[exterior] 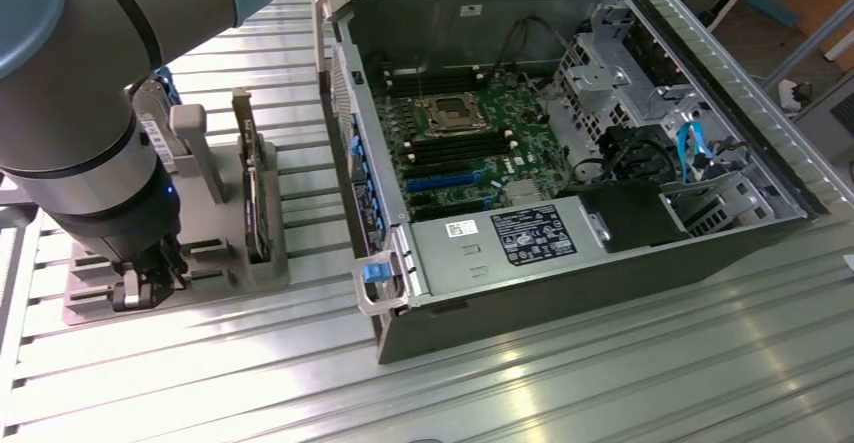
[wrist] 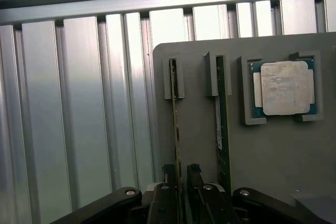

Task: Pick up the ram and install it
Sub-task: 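Pick up the ram and move it above insertion slot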

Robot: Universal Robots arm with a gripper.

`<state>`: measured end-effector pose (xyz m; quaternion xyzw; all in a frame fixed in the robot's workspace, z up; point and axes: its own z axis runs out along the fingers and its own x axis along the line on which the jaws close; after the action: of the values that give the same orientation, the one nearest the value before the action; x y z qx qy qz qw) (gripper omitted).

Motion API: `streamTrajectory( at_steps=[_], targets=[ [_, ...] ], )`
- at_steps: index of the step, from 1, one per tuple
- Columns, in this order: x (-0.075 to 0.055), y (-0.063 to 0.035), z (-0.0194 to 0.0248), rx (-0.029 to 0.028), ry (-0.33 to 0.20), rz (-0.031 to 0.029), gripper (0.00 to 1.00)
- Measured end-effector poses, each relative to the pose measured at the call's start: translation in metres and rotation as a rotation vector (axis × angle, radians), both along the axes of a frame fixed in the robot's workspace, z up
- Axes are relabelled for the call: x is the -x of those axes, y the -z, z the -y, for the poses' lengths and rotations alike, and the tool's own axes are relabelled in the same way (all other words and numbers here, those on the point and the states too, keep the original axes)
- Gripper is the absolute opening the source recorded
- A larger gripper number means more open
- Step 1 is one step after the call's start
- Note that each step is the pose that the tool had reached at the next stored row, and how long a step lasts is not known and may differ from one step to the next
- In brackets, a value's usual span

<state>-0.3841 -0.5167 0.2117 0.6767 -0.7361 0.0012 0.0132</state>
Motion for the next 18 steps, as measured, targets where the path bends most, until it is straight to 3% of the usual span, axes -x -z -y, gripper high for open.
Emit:
streamTrajectory(
  at_steps=[18],
  targets=[
    [-0.0014,0.0001,0.0000,0.0000,0.000,0.0001,0.23]
  ],
)
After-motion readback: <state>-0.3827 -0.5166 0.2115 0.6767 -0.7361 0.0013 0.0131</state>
